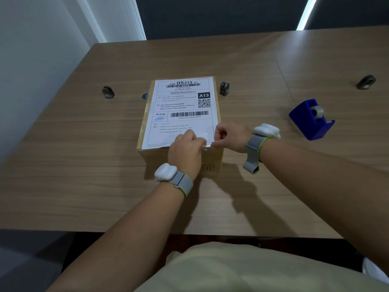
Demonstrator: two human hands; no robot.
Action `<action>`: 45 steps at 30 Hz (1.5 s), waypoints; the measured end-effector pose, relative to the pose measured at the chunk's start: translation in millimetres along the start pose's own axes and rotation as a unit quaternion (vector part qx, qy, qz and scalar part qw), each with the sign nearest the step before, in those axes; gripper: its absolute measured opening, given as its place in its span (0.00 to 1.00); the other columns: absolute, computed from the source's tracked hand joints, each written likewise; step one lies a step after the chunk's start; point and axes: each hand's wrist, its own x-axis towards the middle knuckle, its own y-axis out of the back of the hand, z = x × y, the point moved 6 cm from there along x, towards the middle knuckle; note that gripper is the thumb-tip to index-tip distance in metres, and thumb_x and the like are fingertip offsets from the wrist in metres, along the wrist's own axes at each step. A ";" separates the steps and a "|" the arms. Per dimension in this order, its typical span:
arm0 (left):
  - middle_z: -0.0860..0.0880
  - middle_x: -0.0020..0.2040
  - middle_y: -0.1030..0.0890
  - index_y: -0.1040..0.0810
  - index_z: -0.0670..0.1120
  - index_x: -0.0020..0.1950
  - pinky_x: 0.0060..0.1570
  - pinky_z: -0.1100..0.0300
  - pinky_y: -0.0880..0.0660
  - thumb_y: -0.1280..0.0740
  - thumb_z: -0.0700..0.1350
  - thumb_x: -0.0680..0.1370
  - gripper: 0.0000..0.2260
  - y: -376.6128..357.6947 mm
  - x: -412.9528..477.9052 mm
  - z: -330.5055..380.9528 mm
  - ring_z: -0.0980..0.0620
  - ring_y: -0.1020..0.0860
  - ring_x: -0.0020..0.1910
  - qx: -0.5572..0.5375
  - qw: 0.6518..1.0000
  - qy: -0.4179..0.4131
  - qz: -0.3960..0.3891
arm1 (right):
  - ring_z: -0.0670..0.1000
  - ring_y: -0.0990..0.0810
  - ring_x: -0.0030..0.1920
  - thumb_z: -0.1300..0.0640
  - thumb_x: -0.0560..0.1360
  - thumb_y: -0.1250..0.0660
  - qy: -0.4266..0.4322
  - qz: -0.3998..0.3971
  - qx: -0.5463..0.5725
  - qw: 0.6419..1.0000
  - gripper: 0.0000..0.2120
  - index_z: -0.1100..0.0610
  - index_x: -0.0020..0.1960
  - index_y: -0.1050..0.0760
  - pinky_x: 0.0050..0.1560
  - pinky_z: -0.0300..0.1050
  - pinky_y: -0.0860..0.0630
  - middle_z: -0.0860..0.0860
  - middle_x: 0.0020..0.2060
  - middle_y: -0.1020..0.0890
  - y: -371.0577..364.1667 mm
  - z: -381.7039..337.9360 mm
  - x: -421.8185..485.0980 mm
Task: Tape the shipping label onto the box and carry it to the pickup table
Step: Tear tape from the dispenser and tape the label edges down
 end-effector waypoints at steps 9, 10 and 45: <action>0.52 0.49 0.17 0.15 0.51 0.52 0.45 0.56 0.39 0.29 0.33 0.71 0.16 -13.1 -9.6 -24.9 0.51 0.29 0.46 -0.037 0.985 -0.152 0.073 | 0.54 0.23 0.43 0.52 0.72 0.30 0.200 0.179 -0.169 0.948 0.04 0.52 0.44 0.19 0.45 0.50 0.31 0.49 0.40 0.22 -11.6 9.5 -17.1; 0.52 0.49 0.17 0.15 0.51 0.52 0.46 0.56 0.39 0.29 0.34 0.71 0.16 -13.9 -9.4 -26.0 0.51 0.29 0.47 -0.041 0.984 -0.155 0.071 | 0.56 0.23 0.44 0.53 0.72 0.30 0.208 0.187 -0.187 0.942 0.04 0.52 0.44 0.19 0.45 0.50 0.31 0.50 0.41 0.21 -13.1 10.0 -18.1; 0.50 0.70 0.30 0.31 0.48 0.72 0.64 0.59 0.33 0.29 0.51 0.73 0.28 -204.0 129.8 259.9 0.50 0.30 0.68 -0.159 0.937 -0.150 -0.272 | 0.49 0.24 0.48 0.57 0.75 0.33 -0.227 0.187 0.162 0.942 0.09 0.55 0.54 0.20 0.45 0.37 0.32 0.49 0.45 0.22 169.7 335.4 -42.6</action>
